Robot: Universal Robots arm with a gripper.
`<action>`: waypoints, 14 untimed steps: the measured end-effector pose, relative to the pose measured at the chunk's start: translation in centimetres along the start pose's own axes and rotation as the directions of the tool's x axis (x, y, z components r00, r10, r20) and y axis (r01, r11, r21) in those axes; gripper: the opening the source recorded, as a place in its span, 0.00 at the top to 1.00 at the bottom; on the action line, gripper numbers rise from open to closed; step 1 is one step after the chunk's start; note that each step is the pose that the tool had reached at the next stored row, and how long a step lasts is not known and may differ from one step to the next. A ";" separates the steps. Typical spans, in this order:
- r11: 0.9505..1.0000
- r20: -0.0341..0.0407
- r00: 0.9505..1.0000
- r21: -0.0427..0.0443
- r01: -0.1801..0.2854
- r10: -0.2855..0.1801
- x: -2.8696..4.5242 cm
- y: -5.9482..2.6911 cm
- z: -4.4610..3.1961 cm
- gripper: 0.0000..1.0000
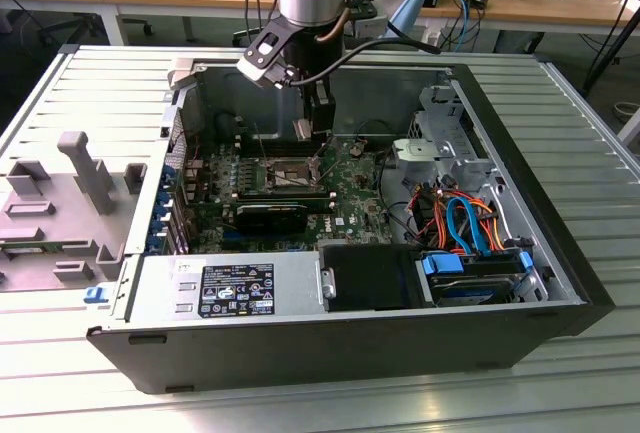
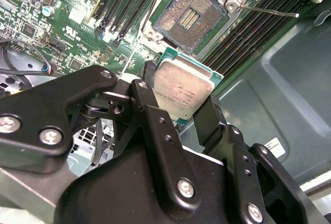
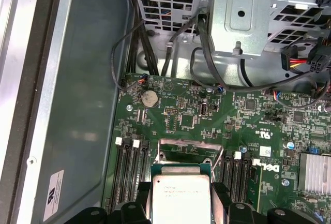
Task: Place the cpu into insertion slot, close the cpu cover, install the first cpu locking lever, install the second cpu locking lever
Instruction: 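Place the cpu into insertion slot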
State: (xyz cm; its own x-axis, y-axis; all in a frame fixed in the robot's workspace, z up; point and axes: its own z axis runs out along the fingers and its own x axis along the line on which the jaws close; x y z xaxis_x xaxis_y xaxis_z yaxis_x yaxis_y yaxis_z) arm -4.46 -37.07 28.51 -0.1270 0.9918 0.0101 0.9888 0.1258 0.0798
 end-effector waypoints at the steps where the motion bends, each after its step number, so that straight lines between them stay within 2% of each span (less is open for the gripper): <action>1: 1.000 0.000 1.000 0.000 -0.001 0.001 0.00 0.00 0.00 0.46; 14: 1.000 0.001 1.000 0.000 -0.008 0.008 0.00 0.00 0.05 0.46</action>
State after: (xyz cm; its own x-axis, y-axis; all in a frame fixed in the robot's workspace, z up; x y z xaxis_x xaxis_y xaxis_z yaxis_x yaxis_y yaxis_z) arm -4.46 -37.07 28.46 -0.1194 0.9928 0.0101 0.9898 0.1182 0.0799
